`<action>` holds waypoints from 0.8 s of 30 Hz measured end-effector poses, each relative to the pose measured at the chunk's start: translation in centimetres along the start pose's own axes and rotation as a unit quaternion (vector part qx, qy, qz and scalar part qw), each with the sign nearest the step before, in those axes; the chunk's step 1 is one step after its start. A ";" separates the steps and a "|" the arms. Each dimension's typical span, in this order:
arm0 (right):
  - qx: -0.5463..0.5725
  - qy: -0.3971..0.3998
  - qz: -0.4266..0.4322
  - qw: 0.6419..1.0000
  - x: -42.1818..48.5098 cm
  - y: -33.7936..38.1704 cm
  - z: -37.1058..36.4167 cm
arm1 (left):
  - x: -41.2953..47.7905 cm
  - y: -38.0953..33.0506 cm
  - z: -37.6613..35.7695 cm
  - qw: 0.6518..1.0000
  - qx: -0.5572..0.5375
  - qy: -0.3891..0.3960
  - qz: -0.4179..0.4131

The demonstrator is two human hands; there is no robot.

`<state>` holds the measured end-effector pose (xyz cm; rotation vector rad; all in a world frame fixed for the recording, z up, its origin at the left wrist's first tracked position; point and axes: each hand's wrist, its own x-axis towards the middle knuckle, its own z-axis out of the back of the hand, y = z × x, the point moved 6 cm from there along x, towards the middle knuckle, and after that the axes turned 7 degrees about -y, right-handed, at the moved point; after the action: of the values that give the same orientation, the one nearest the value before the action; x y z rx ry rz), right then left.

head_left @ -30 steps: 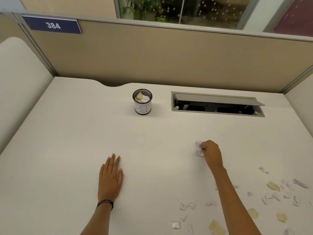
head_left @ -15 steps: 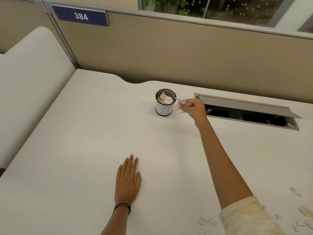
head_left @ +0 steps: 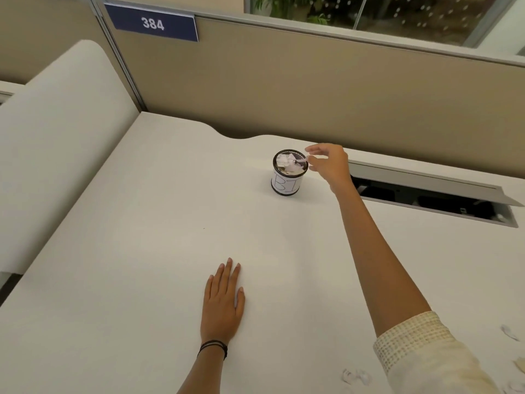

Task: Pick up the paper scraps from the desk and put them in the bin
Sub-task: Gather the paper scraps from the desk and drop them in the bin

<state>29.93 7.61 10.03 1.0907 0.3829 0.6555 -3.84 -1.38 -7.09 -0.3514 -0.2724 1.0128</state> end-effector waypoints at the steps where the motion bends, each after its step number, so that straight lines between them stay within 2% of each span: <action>1: 0.021 -0.003 -0.002 1.000 -0.8 -0.1 0.9 | 0.0 0.0 0.0 1.000 0.003 0.001 0.000; 4: 0.049 -0.015 -0.019 0.999 -3.8 -2.3 3.7 | 0.0 0.0 0.1 1.000 0.003 0.000 -0.002; 13: -0.104 -0.120 -0.001 0.987 -16.8 -14.2 11.5 | 0.0 -0.1 0.1 1.000 0.007 -0.006 -0.008; 18: -0.218 -0.160 -0.096 0.958 -20.2 -18.6 14.7 | 0.0 -0.1 0.2 1.000 0.012 -0.004 -0.008; 22: -0.232 -0.141 -0.193 0.943 -21.3 -20.8 14.7 | 0.0 -0.2 0.2 1.000 0.007 -0.006 -0.010; 24: -0.249 -0.123 -0.198 0.940 -21.3 -21.2 13.9 | 0.0 -0.3 0.2 1.000 0.007 -0.006 -0.011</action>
<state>28.44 -22.42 -3.85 0.5731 0.1930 0.2279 -3.72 -1.50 -6.79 -0.3294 -0.2806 0.9949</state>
